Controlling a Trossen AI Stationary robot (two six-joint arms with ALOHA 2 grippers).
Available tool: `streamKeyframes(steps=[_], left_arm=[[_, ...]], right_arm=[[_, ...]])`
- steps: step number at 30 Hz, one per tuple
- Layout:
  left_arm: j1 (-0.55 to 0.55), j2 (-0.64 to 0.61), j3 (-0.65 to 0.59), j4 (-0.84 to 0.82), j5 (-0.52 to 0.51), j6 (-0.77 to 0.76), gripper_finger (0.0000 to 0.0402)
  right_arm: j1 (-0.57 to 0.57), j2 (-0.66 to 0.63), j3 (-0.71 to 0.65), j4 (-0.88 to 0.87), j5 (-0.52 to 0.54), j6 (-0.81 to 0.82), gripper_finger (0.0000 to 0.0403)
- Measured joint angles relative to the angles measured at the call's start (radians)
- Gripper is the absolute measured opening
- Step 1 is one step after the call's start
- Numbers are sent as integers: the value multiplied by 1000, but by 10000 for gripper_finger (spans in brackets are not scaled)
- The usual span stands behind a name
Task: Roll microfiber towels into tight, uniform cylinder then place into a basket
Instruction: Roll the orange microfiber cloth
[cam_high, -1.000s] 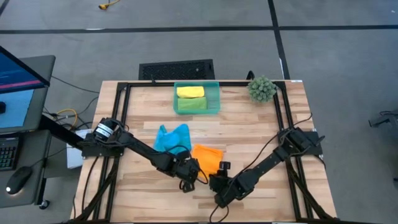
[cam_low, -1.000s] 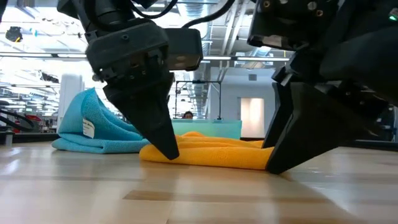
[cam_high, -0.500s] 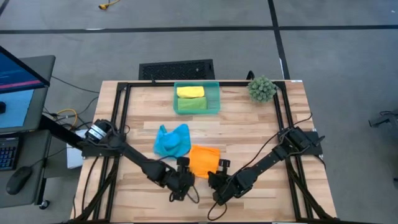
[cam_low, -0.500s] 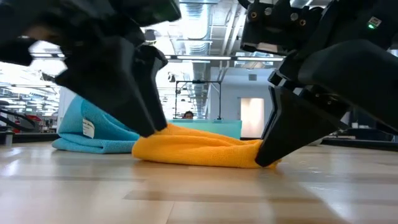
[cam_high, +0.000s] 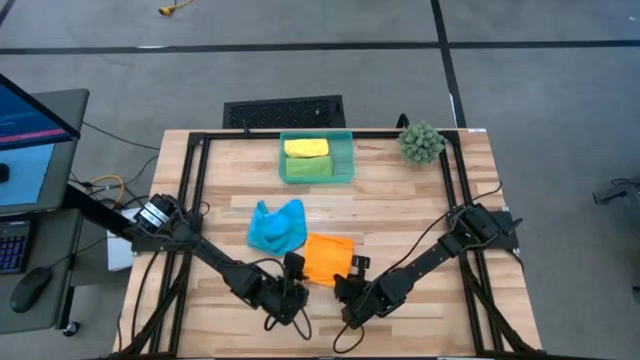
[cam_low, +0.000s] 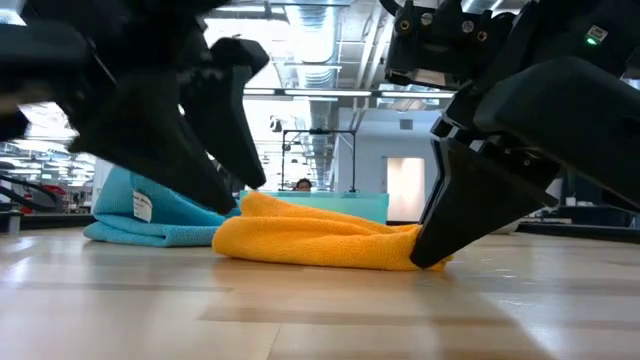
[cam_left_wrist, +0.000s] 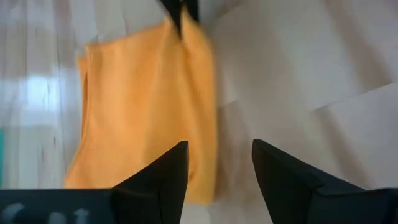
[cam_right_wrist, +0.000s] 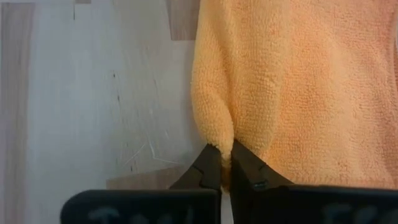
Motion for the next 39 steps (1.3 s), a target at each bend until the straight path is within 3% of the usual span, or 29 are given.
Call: streamKeyframes(steps=[4, 9, 18, 24, 28, 34, 39], left_arm=[[29, 0, -60, 49, 0, 6, 171], [67, 0, -129, 130, 6, 12, 171], [114, -8, -176, 227, 144, -17, 171], [117, -7, -182, 202, 175, -162, 153], [137, -6, -172, 192, 300, -220, 102], [141, -8, -138, 184, 583, -303, 12], [140, -4, -97, 164, 838, -357, 19]], right_arm=[[0, 0, 0, 2, -7, 0, 37], [0, 0, 0, 4, -7, -2, 25], [2, 1, -1, 21, -13, -28, 35], [23, 1, 8, 20, -17, -67, 18], [36, 3, 33, 16, -54, -72, 19], [48, 3, 69, 40, -180, -72, 26], [56, 3, 114, 70, -254, -75, 18]])
